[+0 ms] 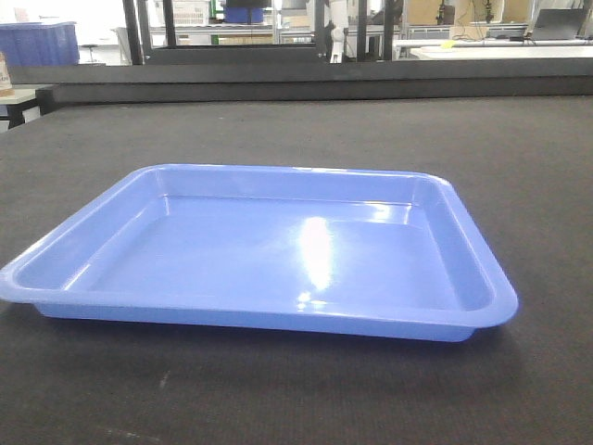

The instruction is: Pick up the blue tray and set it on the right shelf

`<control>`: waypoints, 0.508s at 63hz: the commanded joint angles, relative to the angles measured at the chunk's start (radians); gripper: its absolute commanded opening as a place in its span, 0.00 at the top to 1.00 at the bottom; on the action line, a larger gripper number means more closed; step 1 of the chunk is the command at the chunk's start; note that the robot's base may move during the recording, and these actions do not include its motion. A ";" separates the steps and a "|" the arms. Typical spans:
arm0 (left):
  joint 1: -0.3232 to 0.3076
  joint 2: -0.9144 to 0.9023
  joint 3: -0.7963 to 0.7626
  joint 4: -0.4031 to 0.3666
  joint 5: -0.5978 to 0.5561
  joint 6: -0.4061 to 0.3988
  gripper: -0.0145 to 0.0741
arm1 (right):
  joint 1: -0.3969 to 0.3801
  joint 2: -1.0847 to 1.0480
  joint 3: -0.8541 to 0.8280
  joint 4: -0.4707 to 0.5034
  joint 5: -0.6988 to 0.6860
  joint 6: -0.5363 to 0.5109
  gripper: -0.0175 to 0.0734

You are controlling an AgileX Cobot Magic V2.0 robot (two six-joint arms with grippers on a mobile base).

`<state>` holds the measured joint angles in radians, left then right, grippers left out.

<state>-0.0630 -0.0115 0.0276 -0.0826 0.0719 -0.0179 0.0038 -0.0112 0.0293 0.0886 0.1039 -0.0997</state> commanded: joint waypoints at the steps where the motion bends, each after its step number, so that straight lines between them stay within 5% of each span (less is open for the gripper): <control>1: 0.003 -0.012 0.032 -0.008 -0.089 0.004 0.89 | -0.007 -0.019 -0.023 0.005 -0.097 -0.009 0.75; 32: 0.003 -0.012 0.032 -0.008 -0.103 0.004 0.89 | -0.007 -0.019 -0.023 0.005 -0.098 -0.009 0.75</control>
<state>-0.0630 -0.0115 0.0276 -0.0826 0.0719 -0.0179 0.0038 -0.0112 0.0293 0.0886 0.1039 -0.0997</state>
